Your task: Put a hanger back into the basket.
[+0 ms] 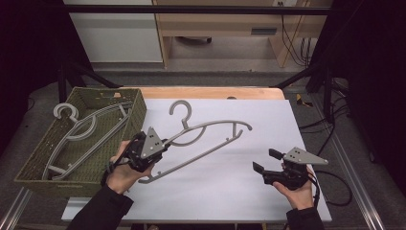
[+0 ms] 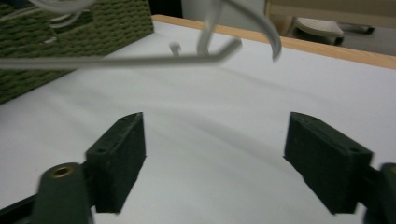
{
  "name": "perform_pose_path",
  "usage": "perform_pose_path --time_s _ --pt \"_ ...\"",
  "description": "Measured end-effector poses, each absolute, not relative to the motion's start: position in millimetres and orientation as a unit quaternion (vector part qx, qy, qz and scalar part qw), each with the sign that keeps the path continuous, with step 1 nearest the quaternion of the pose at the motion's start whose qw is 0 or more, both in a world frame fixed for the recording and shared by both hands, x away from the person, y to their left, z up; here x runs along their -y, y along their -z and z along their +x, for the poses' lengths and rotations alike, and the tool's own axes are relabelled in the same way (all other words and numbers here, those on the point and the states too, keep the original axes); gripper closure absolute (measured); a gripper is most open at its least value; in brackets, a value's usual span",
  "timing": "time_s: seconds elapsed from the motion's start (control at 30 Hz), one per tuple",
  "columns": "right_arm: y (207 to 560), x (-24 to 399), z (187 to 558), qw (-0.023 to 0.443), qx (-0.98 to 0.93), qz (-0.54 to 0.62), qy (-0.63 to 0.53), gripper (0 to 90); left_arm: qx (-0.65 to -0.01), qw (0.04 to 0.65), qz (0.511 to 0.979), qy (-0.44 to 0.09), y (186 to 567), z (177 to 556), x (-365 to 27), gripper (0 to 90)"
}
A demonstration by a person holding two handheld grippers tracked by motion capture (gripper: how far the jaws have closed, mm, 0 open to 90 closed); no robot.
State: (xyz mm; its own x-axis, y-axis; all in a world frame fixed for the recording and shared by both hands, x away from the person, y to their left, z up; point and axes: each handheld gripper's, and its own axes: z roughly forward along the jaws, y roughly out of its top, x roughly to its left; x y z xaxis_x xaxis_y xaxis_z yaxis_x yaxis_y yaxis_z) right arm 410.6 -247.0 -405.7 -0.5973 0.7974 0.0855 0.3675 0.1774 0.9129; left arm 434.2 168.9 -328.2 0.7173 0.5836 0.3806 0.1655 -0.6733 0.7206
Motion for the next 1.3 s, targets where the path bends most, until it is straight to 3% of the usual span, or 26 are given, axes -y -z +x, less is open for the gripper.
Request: perform_pose_path --time_s 0.33,0.73,1.3 --pt "413 250 409 0.232 -0.727 0.433 -0.48 5.9 -0.252 0.375 0.83 -0.327 289 435 -197 82.6" --pt "415 250 409 0.234 -0.723 0.444 -0.476 3.9 -0.312 0.377 0.787 -0.375 251 438 -285 82.6" --pt "417 250 410 0.237 -0.726 0.444 -0.469 3.7 -0.377 0.358 0.766 -0.378 265 453 -376 82.5"
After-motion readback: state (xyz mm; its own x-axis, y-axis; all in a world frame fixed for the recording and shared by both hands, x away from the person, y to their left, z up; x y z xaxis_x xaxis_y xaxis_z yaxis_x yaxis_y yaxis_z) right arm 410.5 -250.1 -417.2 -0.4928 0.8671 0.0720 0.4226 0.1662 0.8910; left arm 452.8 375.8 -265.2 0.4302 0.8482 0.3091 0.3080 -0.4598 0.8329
